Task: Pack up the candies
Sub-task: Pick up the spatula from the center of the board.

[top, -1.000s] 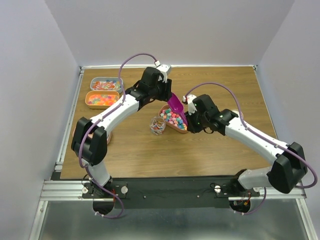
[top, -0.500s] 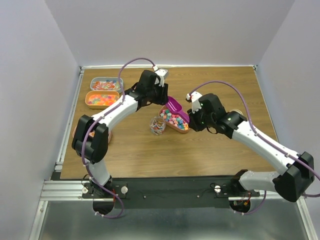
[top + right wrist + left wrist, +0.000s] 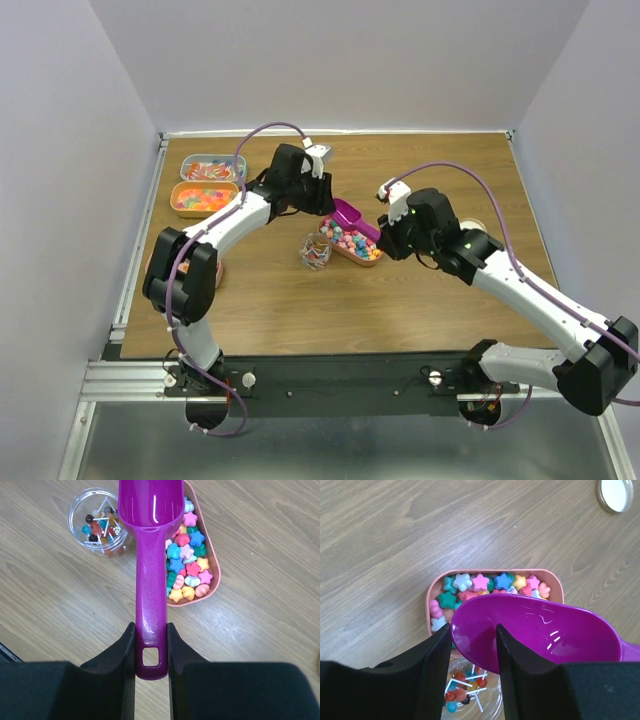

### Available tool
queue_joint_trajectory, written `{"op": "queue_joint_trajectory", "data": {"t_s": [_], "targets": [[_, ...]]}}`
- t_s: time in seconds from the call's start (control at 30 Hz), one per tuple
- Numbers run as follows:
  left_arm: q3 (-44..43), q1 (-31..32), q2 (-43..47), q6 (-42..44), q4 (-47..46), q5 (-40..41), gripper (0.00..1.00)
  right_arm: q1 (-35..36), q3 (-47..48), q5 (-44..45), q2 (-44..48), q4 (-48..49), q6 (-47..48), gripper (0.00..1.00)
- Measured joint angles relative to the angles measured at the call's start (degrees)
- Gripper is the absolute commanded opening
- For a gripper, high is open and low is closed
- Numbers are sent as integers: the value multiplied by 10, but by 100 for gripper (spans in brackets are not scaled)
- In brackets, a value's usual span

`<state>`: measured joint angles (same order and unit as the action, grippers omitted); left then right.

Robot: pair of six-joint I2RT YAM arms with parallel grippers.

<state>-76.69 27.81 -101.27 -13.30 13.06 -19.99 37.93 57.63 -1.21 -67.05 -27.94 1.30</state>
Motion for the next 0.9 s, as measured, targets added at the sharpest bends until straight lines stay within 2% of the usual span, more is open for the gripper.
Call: {"op": "queue_joint_trajectory", "data": {"t_s": [0.1, 0.2, 0.23, 0.27, 0.53, 0.73, 0.9], "targets": [[9, -15, 0, -3, -6, -28, 51, 0, -16, -2, 8, 14, 4, 1], [18, -26, 0, -12, -14, -51, 59, 0, -39, -3, 20, 31, 8, 1], [26, -31, 2, -17, -20, -56, 68, 0, -43, -3, 23, 33, 8, 1], [33, -35, 4, -22, -26, -59, 71, 0, -47, -4, 24, 39, 9, 1], [88, -47, 81, -49, -41, -47, 73, 1, -64, -21, 11, 70, 16, 1], [97, -24, 145, 81, -39, -24, 73, 1, -64, -38, 11, 75, 37, 1], [106, 17, 155, 183, -26, -23, 69, 1, -62, -53, 10, 72, 58, 1]]}}
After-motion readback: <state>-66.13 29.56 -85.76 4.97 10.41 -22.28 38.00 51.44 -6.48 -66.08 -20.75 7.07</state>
